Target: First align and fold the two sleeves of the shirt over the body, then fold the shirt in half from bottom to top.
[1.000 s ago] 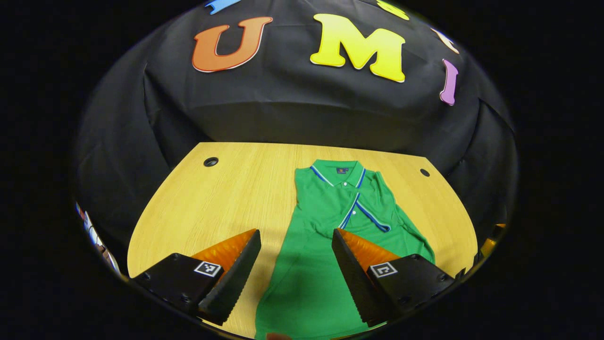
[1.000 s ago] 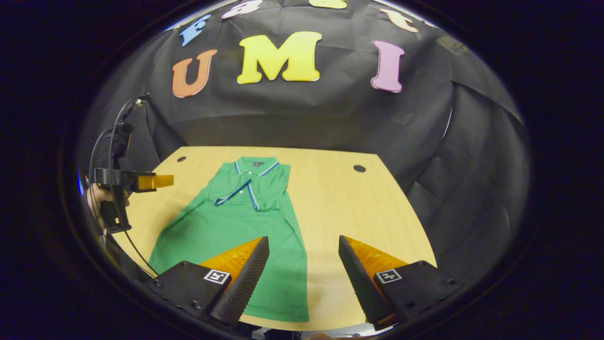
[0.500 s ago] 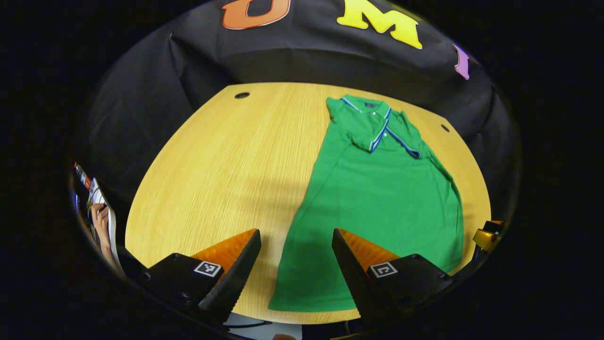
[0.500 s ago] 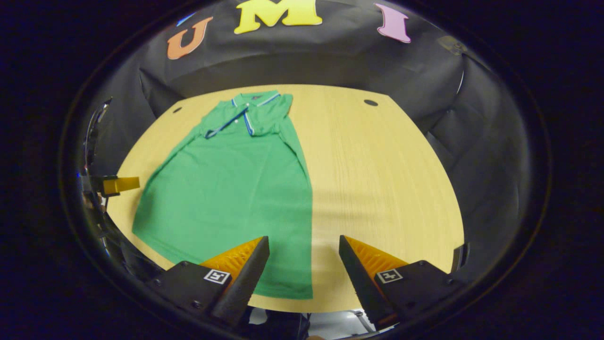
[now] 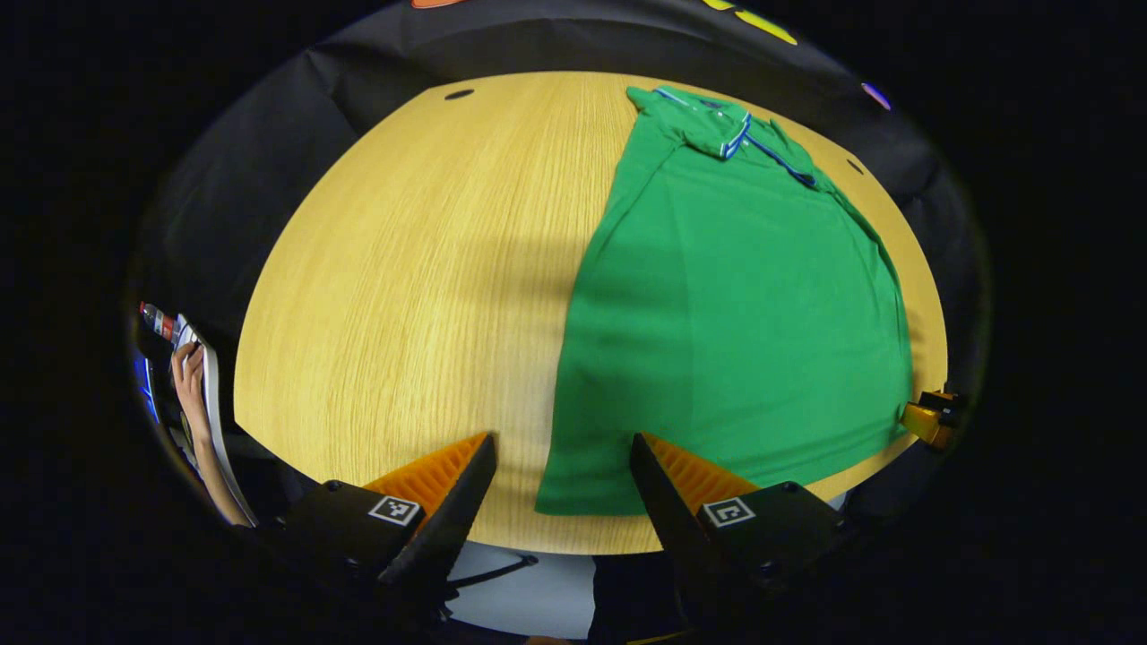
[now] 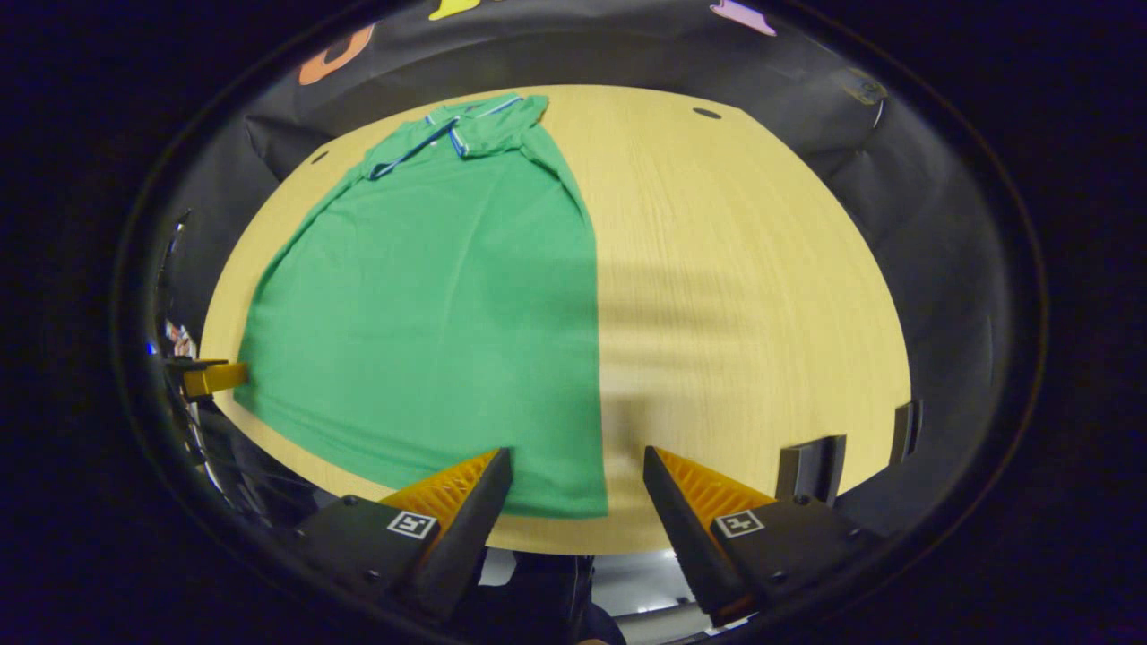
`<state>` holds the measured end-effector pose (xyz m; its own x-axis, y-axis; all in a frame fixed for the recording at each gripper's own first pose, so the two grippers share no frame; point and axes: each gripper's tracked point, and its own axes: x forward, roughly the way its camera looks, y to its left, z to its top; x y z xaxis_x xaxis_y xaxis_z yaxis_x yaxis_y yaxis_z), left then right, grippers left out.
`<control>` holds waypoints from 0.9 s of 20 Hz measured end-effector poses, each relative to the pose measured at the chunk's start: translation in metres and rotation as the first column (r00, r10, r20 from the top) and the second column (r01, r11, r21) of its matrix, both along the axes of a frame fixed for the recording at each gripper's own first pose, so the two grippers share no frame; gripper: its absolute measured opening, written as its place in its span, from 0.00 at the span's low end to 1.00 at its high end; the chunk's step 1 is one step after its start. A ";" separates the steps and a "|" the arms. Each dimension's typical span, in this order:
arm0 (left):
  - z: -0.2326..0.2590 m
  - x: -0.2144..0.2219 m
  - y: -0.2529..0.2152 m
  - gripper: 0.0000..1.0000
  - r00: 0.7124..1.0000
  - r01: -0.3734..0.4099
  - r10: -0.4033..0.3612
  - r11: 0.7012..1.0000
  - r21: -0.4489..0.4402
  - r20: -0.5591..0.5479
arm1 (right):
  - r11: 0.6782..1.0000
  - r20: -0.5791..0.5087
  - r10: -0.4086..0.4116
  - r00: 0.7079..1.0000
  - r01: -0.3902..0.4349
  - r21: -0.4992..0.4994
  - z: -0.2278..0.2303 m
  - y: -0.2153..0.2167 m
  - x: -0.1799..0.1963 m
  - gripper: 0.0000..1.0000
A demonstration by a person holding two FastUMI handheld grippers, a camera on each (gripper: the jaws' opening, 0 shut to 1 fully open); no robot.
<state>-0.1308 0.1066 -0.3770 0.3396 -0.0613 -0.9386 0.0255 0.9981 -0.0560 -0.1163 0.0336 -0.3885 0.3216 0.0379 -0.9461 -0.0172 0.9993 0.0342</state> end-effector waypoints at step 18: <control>-0.003 0.008 -0.006 0.95 0.979 0.059 -0.062 0.998 -0.019 -0.196 | 0.999 -0.297 -0.043 0.954 0.040 -0.018 -0.003 0.006 0.008 0.96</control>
